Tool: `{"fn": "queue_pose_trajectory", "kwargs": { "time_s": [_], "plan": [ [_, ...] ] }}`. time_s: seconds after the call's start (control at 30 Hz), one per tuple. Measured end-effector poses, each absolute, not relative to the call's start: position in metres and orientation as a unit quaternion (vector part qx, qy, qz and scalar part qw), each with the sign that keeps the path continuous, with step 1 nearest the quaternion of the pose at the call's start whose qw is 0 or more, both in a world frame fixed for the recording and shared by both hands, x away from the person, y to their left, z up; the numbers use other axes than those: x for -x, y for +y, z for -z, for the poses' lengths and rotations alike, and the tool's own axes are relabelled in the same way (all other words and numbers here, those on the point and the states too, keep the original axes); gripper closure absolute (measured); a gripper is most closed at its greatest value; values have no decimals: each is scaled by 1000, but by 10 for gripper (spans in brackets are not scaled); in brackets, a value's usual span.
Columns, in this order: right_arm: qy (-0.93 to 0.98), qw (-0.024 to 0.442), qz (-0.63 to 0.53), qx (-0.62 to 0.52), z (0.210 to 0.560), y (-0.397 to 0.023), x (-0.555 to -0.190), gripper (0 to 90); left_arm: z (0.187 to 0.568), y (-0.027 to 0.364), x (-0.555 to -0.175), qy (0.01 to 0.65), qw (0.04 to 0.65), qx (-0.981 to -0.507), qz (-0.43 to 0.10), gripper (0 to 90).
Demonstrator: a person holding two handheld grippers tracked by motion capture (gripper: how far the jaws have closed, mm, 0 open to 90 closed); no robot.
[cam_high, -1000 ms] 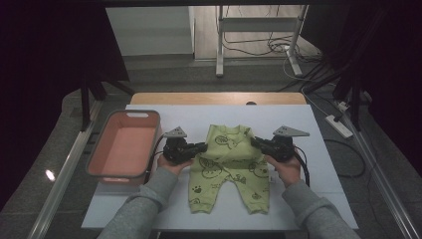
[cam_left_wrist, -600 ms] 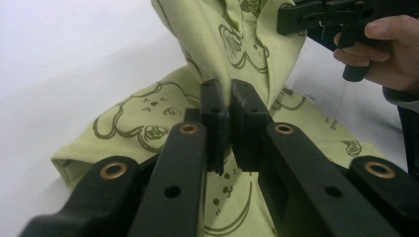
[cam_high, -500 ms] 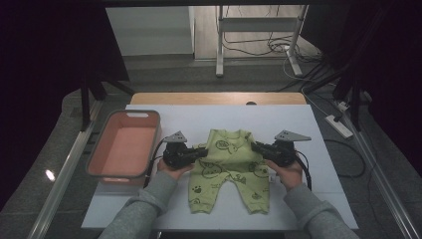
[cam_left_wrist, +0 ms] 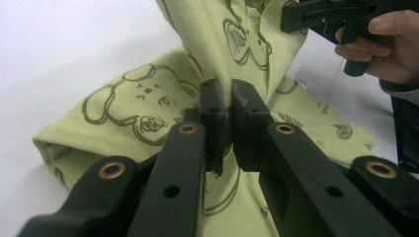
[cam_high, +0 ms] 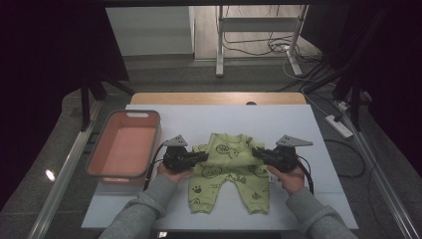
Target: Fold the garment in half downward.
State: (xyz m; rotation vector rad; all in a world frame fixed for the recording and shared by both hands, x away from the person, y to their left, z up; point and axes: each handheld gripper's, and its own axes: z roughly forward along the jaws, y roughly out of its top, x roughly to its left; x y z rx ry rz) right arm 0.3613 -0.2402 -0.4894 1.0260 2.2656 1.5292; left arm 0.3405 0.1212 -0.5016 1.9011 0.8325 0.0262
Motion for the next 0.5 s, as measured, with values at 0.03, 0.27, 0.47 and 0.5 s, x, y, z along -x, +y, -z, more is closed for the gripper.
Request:
{"fn": "queue_pose_trajectory", "kwargs": {
  "time_s": [0.03, 0.27, 0.47, 0.5],
  "plan": [
    [773, 109, -520, -348, 490, -240, -359, 843, 503, 122, -339, 348, 506, -789, -8, 833],
    [778, 104, -514, -346, 494, -238, -354, 843, 507, 121, -330, 350, 499, -793, -7, 831],
    [782, 101, -509, -346, 494, -239, -348, 839, 508, 120, -326, 350, 496, -794, -7, 827],
    [783, 99, -508, -346, 495, -239, -347, 838, 509, 119, -325, 350, 495, -795, -6, 825]
  ]
}}
